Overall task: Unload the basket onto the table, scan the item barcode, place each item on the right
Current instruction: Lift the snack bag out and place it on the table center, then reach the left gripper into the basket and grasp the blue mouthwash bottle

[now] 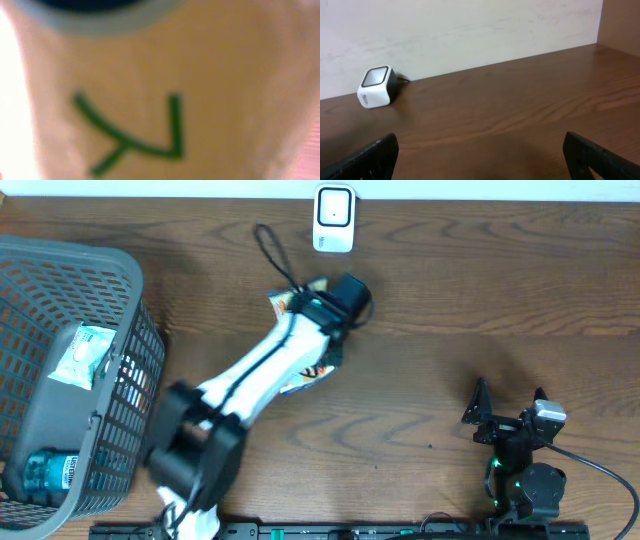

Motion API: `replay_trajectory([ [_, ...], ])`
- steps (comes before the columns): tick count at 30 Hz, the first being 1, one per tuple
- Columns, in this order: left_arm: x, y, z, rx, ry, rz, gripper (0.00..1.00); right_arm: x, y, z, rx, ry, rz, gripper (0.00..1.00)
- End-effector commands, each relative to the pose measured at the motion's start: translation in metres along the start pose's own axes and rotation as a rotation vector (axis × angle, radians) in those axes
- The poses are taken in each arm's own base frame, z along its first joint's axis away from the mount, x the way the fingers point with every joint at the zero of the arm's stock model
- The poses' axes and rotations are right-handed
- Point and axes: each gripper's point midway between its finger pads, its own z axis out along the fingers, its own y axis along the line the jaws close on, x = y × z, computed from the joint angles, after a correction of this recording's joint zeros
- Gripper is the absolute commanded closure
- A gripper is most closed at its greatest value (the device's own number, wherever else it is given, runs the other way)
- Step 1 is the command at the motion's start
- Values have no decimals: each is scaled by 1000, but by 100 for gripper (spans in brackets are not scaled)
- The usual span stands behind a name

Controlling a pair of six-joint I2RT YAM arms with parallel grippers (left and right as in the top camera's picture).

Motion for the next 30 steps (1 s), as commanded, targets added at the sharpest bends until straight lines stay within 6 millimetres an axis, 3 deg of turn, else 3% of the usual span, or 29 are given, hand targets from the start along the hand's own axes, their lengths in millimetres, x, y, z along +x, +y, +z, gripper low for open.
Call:
replay_trajectory([
  [1, 3, -3, 8, -57, -12, 51, 76, 0, 0, 0, -1, -2, 10, 1],
  [3, 3, -5, 5, -59, -22, 65, 43, 0, 0, 0, 0, -2, 10, 1],
  [6, -6, -6, -13, -40, -50, 103, 12, 0, 0, 0, 0, -2, 10, 1],
  [9, -22, 0, -49, -8, -102, 105, 0, 0, 0, 0, 0, -2, 10, 1],
  [13, -53, 29, -118, 60, -233, 4, 2, 0, 0, 0, -1, -2, 10, 1],
  [14, -69, 53, -158, 103, -326, -72, 2, 0, 0, 0, 0, -2, 10, 1],
  [17, -82, 98, -209, 145, -453, -191, 2, 0, 0, 0, 0, -2, 9, 1],
  [20, -80, 151, -244, 145, -546, -315, 2, 0, 0, 0, 0, -2, 10, 1],
  [22, -71, 196, -259, 115, -583, -423, 2, 0, 0, 0, -1, -2, 10, 1],
  [25, -48, 255, -267, 44, -587, -595, 2, 0, 0, 0, -1, -2, 10, 1],
  [30, 8, 339, -252, -102, -482, -983, 2, 0, 0, 0, -1, -2, 10, 1],
])
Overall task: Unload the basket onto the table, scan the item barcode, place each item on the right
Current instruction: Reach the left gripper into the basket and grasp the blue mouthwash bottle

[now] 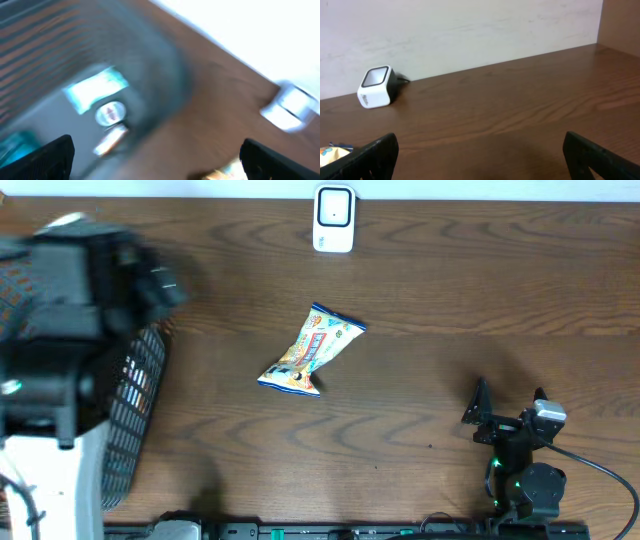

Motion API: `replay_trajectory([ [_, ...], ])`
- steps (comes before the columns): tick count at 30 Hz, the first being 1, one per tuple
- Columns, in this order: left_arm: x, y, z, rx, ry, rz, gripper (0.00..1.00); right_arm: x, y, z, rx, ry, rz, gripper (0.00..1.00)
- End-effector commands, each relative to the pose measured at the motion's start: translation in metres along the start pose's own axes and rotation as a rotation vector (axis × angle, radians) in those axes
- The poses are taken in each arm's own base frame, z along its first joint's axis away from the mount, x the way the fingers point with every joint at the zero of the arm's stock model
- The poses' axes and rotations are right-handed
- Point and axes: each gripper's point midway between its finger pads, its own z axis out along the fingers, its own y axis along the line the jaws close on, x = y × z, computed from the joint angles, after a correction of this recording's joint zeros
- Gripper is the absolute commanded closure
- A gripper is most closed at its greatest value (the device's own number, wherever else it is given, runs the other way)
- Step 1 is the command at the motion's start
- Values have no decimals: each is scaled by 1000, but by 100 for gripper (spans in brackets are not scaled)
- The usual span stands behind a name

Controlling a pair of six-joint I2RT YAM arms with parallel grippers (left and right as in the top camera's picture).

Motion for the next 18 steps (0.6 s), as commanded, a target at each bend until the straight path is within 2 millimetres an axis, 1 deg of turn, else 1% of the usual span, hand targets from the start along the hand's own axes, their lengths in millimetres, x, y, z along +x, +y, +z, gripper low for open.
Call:
replay_trajectory([
  [1, 1, 67, 10, -211, 37, -285, 2, 0, 0, 0, 0, -2, 10, 1],
  [3, 14, 104, 13, -337, 86, -434, 2, 0, 0, 0, -1, -2, 10, 1],
  [5, 29, 131, 18, -434, 134, -537, 2, 0, 1, 0, -1, -2, 10, 1],
  [6, 35, 140, 22, -468, 154, -568, 2, 0, 1, 0, -3, -2, 10, 1],
  [9, 58, 164, 41, -535, 233, -640, 2, 0, 1, 0, -4, -2, 9, 1],
  [15, 117, 208, 86, -622, 379, -793, 2, 0, 1, 0, -4, -1, 9, 1],
  [18, 144, 226, 100, -664, 416, -843, 2, 0, 1, 0, -4, -1, 9, 1],
])
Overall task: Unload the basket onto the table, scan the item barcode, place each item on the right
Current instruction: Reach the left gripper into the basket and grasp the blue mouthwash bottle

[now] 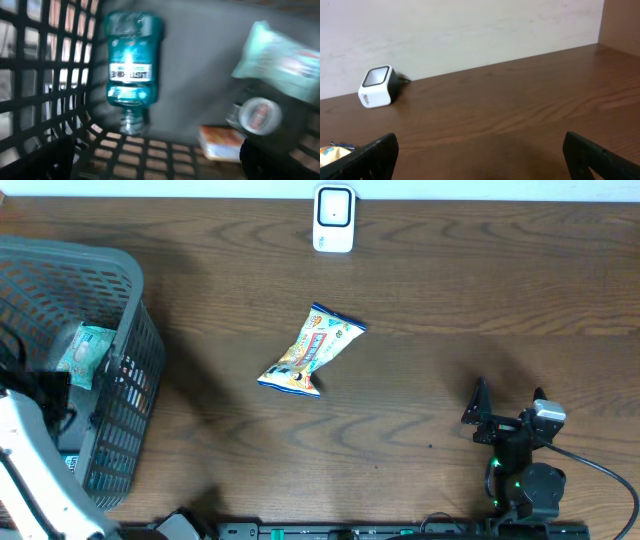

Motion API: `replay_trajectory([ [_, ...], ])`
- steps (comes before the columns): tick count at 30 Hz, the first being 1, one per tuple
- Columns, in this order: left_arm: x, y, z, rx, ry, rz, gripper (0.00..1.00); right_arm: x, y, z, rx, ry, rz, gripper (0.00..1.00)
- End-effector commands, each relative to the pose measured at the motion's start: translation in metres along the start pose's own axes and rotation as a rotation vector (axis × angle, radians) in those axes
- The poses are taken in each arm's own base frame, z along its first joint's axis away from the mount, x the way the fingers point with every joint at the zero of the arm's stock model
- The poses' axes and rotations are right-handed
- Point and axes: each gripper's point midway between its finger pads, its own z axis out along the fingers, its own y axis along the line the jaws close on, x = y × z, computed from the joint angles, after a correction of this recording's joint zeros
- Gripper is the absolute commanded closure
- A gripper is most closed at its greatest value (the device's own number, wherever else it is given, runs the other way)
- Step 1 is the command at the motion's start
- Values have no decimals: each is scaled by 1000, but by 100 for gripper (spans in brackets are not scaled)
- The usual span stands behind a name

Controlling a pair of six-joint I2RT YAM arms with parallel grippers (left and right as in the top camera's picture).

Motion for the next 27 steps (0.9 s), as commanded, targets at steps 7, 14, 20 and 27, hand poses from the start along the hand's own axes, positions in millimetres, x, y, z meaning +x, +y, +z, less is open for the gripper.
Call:
replay_trajectory([
  [7, 11, 28, 78, -48, 58, -57, 2, 0, 0, 0, 0, -2, 10, 1],
  [14, 8, 31, 104, -29, 31, -46, 2, 0, 1, 0, -1, -2, 10, 1],
  [20, 12, 30, 126, -45, 50, -12, 2, 1, 3, 0, -11, 0, 9, 1],
  [27, 29, 42, 163, -164, 174, 2, 2, 1, 3, 0, -11, 0, 9, 1],
])
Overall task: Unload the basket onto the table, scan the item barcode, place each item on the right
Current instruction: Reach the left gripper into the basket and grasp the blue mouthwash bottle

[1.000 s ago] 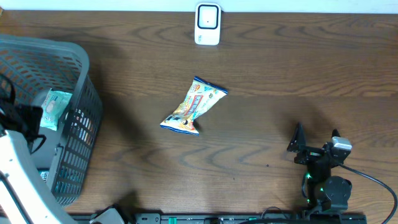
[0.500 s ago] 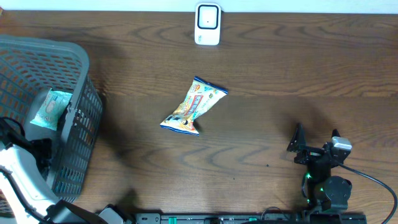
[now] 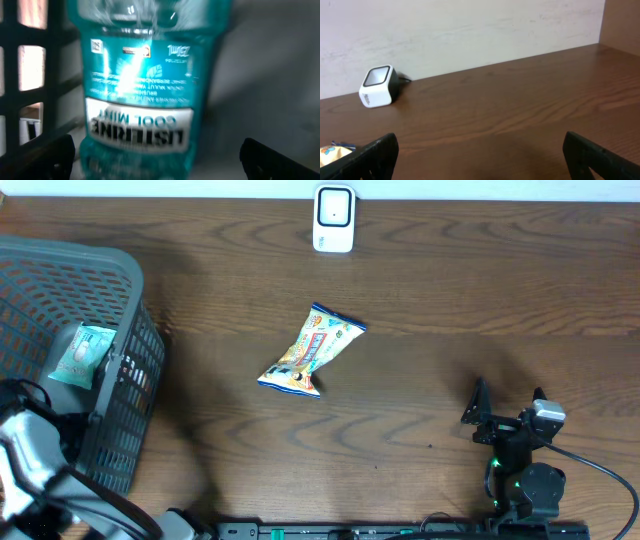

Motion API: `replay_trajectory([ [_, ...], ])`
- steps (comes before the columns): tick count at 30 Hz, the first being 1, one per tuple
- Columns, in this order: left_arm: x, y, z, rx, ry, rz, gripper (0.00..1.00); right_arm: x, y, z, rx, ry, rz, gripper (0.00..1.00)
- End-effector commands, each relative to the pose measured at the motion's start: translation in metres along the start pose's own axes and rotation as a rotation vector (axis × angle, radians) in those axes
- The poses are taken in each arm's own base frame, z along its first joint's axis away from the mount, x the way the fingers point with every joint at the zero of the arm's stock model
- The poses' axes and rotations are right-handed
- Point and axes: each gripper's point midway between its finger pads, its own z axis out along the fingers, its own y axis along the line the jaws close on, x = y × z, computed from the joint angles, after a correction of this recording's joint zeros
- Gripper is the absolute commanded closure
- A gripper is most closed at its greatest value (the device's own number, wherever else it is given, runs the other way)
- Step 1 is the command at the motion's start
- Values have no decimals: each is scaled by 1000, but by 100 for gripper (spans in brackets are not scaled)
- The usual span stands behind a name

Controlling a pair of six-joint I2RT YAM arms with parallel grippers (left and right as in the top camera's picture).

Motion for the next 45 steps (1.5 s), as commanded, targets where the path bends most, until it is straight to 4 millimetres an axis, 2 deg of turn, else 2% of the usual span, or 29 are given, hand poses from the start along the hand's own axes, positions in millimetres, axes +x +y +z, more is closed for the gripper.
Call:
replay_trajectory([
  [1, 8, 11, 21, -71, 66, 9, 2, 1, 2, 0, -9, 0, 9, 1],
  [6, 18, 20, 45, -147, 146, -8, 1, 1, 2, 0, -8, 0, 9, 1],
  [7, 20, 21, 50, -161, 160, -3, 7, 1, 2, 0, -9, 0, 9, 1],
  [11, 26, 23, 59, -189, 191, 4, 57, 1, 2, 0, -8, 0, 9, 1],
  [13, 24, 21, 58, -176, 186, 1, 66, 1, 2, 0, -8, 0, 9, 1],
  [17, 19, 6, 46, -100, 187, -8, 69, 1, 2, 0, -8, 0, 9, 1],
  [20, 14, -17, 25, 17, 203, -24, 71, 1, 2, 0, -8, 0, 9, 1],
  [24, 1, -55, -20, 243, 189, -34, 71, 1, 2, 0, -8, 0, 9, 1],
  [28, -14, -85, -86, 484, 130, -24, 71, 1, 2, 0, -8, 0, 9, 1],
  [31, -23, -96, -139, 636, 61, -12, 71, 1, 2, 0, -9, 0, 9, 1],
  [36, -32, -101, -229, 889, -93, 13, 71, 1, 2, 0, -8, 0, 9, 1],
  [40, -25, -97, -310, 1142, -217, 16, 71, 1, 2, 0, -8, 0, 9, 1],
  [42, -19, -93, -342, 1230, -291, 50, 71, 1, 2, 0, -8, 0, 9, 1],
  [43, -14, -90, -357, 1264, -341, 66, 70, 1, 2, 0, -8, 0, 9, 1],
  [45, -15, -83, -357, 1227, -401, 48, 64, 1, 2, 0, -8, 0, 9, 1],
])
